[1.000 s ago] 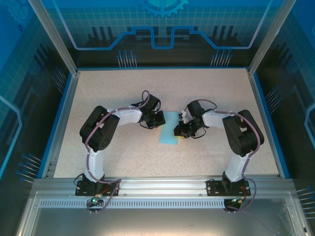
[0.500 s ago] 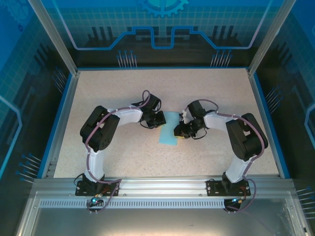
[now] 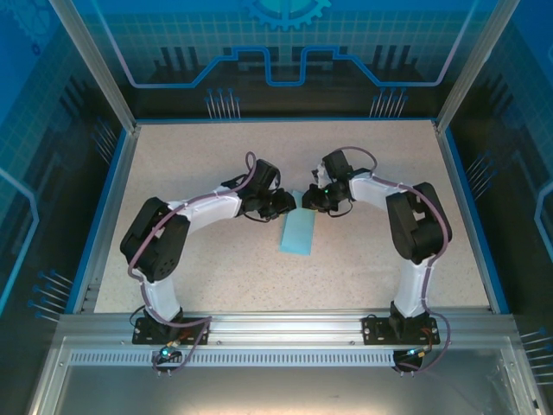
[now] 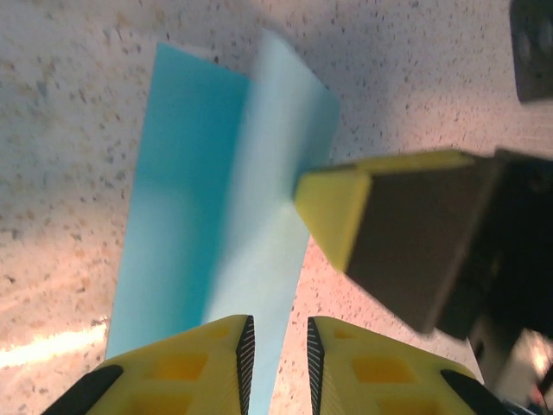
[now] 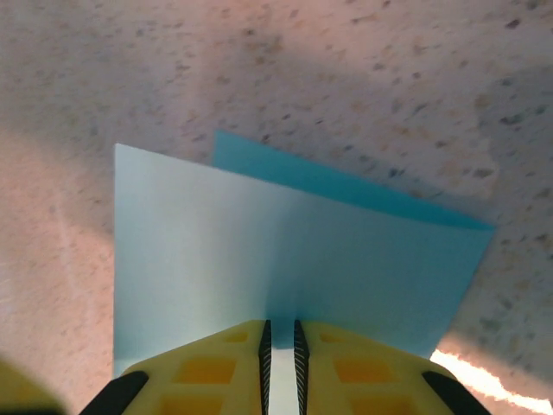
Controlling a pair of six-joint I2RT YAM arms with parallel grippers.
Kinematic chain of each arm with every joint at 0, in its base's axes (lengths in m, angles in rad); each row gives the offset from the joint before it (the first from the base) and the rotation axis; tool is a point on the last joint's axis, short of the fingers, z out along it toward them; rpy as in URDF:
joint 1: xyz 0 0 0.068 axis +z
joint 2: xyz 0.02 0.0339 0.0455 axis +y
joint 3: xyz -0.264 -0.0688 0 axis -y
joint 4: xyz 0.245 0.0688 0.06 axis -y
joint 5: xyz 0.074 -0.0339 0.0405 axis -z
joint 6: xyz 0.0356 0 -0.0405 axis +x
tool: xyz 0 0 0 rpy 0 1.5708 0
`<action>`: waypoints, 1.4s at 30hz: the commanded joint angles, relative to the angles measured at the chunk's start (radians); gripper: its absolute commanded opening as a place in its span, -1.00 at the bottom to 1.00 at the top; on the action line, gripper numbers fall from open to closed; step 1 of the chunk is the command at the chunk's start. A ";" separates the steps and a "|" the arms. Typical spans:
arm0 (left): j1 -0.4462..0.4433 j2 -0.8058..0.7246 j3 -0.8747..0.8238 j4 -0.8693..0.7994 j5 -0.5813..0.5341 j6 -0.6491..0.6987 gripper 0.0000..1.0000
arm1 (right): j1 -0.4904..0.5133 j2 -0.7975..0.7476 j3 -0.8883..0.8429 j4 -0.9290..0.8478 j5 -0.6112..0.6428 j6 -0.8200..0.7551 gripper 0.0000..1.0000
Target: Fold a paper plane with a square sheet of paper (pick it up from the middle)
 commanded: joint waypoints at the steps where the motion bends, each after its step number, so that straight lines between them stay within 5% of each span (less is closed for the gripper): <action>1: -0.039 -0.036 -0.038 0.006 0.004 -0.030 -0.46 | -0.005 0.035 0.038 -0.049 0.070 -0.004 -0.65; 16: -0.214 0.007 -0.046 0.061 -0.021 -0.095 -0.51 | -0.013 -0.044 -0.076 -0.043 0.210 0.167 -0.66; 33: -0.251 0.120 -0.091 0.100 -0.067 -0.112 -0.82 | -0.083 -0.168 -0.232 0.157 -0.067 0.127 -0.66; 42: -0.252 0.124 -0.134 0.105 -0.076 -0.123 -0.91 | -0.065 -0.234 -0.320 0.120 -0.148 0.071 -0.68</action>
